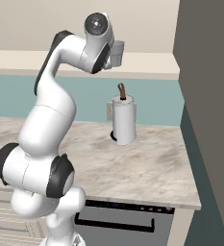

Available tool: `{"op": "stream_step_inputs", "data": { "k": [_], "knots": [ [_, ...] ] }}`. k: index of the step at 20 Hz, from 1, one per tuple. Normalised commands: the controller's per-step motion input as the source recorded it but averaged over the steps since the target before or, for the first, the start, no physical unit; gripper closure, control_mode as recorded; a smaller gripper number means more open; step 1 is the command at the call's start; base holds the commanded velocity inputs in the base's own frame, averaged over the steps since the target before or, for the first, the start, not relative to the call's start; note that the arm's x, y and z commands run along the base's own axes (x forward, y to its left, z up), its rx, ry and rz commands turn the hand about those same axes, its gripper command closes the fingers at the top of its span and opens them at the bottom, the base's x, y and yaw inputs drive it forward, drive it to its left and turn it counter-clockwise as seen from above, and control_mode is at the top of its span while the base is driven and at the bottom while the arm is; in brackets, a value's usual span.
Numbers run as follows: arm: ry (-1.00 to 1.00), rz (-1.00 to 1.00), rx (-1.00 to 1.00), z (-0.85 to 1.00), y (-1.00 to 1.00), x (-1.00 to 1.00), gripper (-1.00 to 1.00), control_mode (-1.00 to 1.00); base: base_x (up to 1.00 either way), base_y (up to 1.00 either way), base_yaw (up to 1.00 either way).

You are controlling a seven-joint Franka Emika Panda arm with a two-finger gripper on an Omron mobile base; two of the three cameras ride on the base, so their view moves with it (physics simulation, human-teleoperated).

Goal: There is a bowl on the dining counter. Grab a lemon wedge from the fridge and place it in the bowl. Then get the liquor bottle and glass cup from the cabinet and place them next to the bowl.

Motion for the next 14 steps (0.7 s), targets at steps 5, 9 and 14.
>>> {"op": "stream_step_inputs", "data": {
  "k": [5,9,14],
  "knots": [
    [0.01,0.0,-0.01,0.0,-0.05,0.27,-1.0,-1.0,0.0,0.0,0.0],
    [0.0,0.0,0.0,-0.03,-0.14,0.23,-1.0,-1.0,0.0,0.0,0.0],
    [0.0,0.0,0.0,-0.07,-0.17,0.11,-1.0,-1.0,0.0,0.0,0.0]
  ]
}}
